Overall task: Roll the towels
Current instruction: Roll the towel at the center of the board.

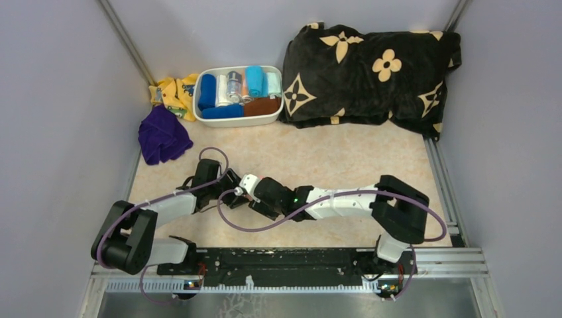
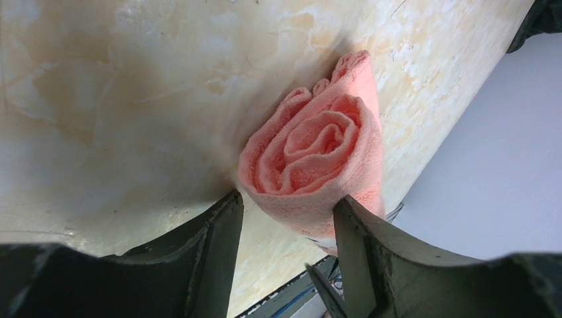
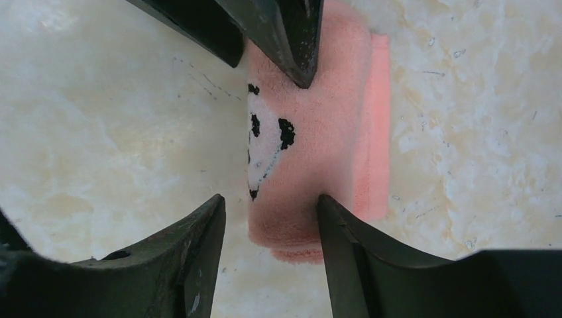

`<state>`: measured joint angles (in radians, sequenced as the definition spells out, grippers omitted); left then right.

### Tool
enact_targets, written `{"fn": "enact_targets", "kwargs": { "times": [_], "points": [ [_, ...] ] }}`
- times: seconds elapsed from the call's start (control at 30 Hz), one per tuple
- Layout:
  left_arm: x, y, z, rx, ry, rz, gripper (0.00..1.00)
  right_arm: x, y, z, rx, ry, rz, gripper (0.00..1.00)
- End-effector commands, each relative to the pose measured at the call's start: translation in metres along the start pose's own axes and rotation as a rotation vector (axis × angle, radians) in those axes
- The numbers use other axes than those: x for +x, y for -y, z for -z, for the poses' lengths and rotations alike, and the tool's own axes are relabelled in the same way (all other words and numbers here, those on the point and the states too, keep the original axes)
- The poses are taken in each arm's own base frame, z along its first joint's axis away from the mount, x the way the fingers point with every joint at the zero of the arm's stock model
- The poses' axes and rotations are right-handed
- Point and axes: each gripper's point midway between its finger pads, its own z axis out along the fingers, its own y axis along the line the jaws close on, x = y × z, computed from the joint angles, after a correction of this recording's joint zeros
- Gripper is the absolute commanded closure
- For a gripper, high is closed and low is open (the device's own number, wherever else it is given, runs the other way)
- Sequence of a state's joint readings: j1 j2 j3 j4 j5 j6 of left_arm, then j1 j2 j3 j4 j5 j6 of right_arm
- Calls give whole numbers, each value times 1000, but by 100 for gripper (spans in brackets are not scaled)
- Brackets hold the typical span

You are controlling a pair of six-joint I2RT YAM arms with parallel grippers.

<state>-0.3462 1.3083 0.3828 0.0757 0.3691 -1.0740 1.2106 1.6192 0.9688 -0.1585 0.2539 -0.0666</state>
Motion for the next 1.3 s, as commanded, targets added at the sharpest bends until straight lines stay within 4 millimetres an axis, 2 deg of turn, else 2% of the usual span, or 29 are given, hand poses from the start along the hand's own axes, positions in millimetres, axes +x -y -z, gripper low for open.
{"fn": "enact_targets", "kwargs": {
  "times": [0.0, 0.17, 0.37, 0.47, 0.57, 0.67, 0.8, 0.83, 1.07, 1.27],
  "points": [
    [4, -52, -3, -190, 16, 22, 39, 25, -2, -24, 25, -63, 71, 47],
    [-5, -48, -5, -186, 23, -7, 38, 45, -2, -42, -12, -114, 49, 47],
    [-21, -32, -10, -149, 25, -82, 38, 64, 4, -55, -50, -183, 11, 53],
    [-27, -25, -16, -128, -1, -129, 38, 70, 6, -57, -55, -215, 18, 54],
    [-31, -25, -24, -147, -36, -175, 37, 69, 5, -58, -66, -224, 17, 55],
    [-33, -27, -33, -157, -70, -202, 37, 70, 6, -59, -67, -238, 8, 68],
    [-32, -21, -36, -128, -86, -213, 34, 69, 3, -62, -94, -261, -46, 96],
    [-32, -16, -33, -107, -78, -214, 32, 66, 0, -62, -123, -256, -83, 100],
    [-45, 15, 3, -26, 78, -221, 22, 35, -21, -58, -379, -180, -431, 100],
    [-34, 24, 27, 50, 112, -191, 19, 24, -24, -62, -520, -150, -649, 100]
  ]
}}
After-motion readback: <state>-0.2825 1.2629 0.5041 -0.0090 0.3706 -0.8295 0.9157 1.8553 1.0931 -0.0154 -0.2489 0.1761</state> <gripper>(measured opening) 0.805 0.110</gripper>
